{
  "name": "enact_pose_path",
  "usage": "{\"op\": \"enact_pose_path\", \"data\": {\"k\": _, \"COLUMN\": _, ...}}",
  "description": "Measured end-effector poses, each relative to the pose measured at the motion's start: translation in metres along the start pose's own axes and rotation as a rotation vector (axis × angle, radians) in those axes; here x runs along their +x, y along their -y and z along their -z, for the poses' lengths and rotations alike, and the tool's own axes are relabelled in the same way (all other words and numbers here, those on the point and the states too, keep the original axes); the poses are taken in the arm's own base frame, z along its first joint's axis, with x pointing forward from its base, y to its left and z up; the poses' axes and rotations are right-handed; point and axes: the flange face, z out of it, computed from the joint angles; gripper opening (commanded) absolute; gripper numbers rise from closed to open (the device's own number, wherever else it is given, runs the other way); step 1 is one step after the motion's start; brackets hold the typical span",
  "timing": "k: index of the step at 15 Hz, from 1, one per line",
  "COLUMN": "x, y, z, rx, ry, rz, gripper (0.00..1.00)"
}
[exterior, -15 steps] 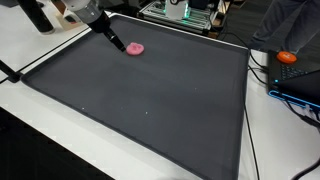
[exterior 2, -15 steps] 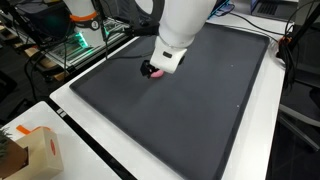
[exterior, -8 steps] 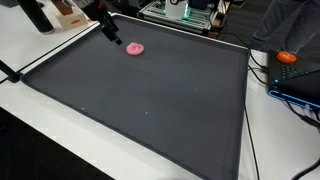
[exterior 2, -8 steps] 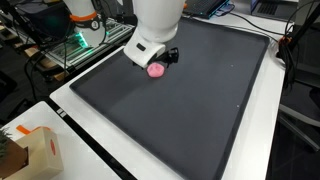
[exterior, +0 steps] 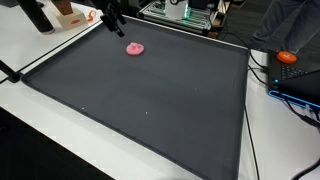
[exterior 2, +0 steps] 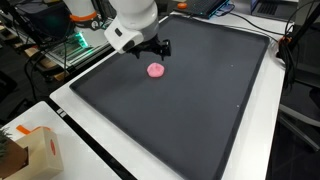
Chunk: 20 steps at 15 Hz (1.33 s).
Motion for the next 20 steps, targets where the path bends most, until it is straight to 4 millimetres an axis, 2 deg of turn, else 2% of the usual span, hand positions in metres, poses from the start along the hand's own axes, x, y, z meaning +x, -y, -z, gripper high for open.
{"op": "enact_pose_path", "data": {"k": 4, "x": -0.009, "y": -0.008, "z": 0.001, "rx": 0.018, "ry": -0.009, "rz": -0.029, "gripper": 1.0}}
{"op": "enact_pose_path", "data": {"k": 9, "x": -0.011, "y": -0.009, "z": 0.0, "rx": 0.01, "ry": -0.016, "rz": -0.011, "gripper": 1.0}}
{"op": "enact_pose_path", "data": {"k": 20, "x": -0.048, "y": 0.018, "z": -0.057, "rx": -0.209, "ry": -0.03, "rz": 0.548, "gripper": 1.0}}
